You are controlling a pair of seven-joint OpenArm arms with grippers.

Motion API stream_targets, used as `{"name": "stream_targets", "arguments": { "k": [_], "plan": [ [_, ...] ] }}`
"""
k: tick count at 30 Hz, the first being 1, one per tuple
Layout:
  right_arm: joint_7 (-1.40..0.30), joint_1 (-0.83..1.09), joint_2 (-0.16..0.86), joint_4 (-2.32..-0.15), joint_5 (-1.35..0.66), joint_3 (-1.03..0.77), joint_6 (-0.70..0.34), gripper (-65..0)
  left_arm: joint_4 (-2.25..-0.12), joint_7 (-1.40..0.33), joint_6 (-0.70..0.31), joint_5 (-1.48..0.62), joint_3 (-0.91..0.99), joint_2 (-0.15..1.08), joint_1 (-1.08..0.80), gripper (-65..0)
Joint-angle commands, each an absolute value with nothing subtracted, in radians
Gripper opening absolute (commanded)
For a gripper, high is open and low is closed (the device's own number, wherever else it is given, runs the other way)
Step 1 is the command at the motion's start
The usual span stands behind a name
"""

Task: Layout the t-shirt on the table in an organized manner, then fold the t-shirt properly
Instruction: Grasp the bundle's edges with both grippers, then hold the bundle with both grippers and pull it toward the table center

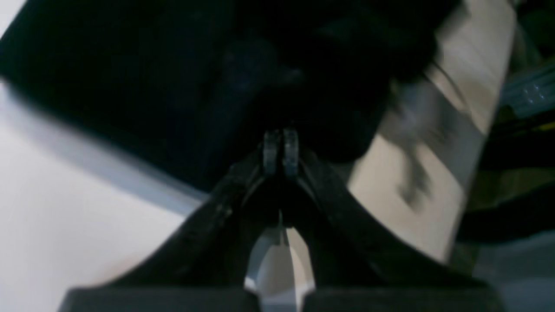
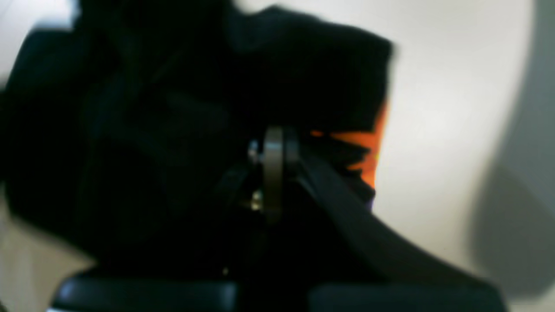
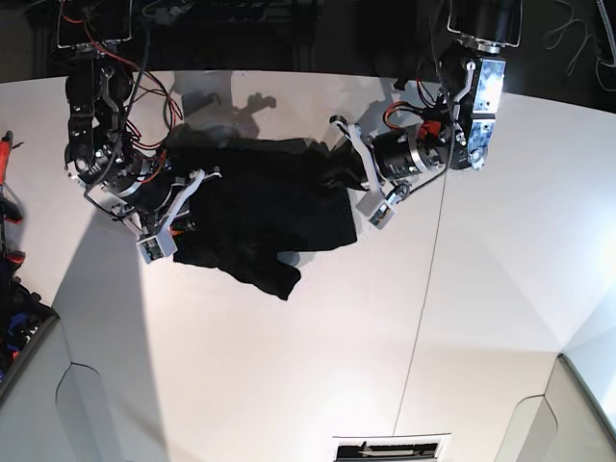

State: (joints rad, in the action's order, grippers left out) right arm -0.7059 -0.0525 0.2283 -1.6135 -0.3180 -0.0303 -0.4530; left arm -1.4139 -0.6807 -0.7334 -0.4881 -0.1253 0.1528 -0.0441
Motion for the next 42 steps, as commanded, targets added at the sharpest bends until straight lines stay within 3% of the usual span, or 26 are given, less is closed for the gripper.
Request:
{"name": "stream_targets", "arguments": {
  "k": [1, 9, 17, 28, 36, 42],
  "plan": [
    [-0.697, -0.052, 0.239, -1.656, -0.340, -0.034, -0.460, -65.0, -1.391, -0.714, -0.698, -0.433, -0.121, 0.163, -0.013, -65.0],
    [-0.719, 0.059, 0.223, -1.754, -0.413, -0.033, -0.460, -65.0, -1.152, -0.694, -0.698, -0.437, -0.121, 0.144, 0.177, -65.0],
    [-0.745, 0.086, 0.130, -1.782, -0.443, -0.033, -0.461, -65.0, -1.000, -0.702, -0.698, -0.472, -0.121, 0.144, 0.350, -65.0],
    [-0.727, 0.086, 0.075, -1.821, -0.381, -0.052, -0.461, -65.0, -1.068, -0.995, -0.698, -0.893, -0.121, 0.187, 0.410, -65.0],
    [-0.720, 0.070, 0.089, -1.836, -0.385, -0.184, -0.460, -65.0, -1.324, -1.108, -0.698, -0.979, -0.121, 0.217, 0.331, -65.0],
    [-0.702, 0.061, 0.151, -1.832, -0.384, -0.222, -0.460, -65.0, -1.357, -1.108, -0.698, -0.999, -0.121, 0.217, 0.281, -65.0]
  ]
}}
